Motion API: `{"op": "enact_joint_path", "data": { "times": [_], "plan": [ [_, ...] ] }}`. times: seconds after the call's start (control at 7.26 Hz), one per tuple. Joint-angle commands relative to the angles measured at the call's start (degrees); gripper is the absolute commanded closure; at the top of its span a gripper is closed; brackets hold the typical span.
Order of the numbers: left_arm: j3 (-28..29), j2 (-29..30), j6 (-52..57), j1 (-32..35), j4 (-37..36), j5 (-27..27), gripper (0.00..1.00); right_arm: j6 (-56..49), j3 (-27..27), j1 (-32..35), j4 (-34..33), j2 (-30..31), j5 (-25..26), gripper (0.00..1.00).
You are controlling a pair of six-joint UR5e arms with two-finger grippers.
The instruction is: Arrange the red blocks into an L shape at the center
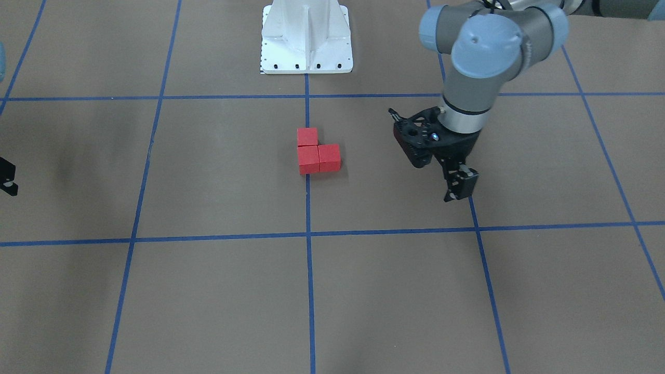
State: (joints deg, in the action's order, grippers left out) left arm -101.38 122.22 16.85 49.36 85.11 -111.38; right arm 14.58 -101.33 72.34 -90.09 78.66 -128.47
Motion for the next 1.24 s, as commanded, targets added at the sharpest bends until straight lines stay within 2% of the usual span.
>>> {"op": "enact_joint_path", "data": {
  "times": [0.0, 0.14, 0.28, 0.41, 0.69, 1.1],
  "plan": [
    [0.0, -6.1, -0.1, 6.9, 0.6, -0.4, 0.00, -7.4, 0.0, 5.6, 0.0, 3.8, -1.2, 0.01],
    [0.6, -10.0, -6.2, 12.5, 0.4, -9.6, 0.00, -10.4, 0.0, 8.1, 0.0, 5.8, -2.0, 0.01],
    [0.7, -15.2, -14.0, 17.1, 1.1, -22.0, 0.00, -12.6, 0.0, 10.6, 0.0, 8.4, -2.5, 0.01],
    [0.7, -19.2, -12.7, 20.8, 1.1, -22.6, 0.00, -13.0, -0.1, 12.3, 0.0, 10.9, -2.4, 0.01],
    [0.4, -27.1, -11.0, 28.9, 1.2, -22.6, 0.00, -21.8, 0.3, 14.8, 0.0, 15.1, -1.7, 0.01],
    [1.0, -36.9, -8.6, 40.9, 1.2, -22.2, 0.00, -20.6, 0.3, 16.3, 0.0, 16.8, -1.7, 0.00]
  ]
}}
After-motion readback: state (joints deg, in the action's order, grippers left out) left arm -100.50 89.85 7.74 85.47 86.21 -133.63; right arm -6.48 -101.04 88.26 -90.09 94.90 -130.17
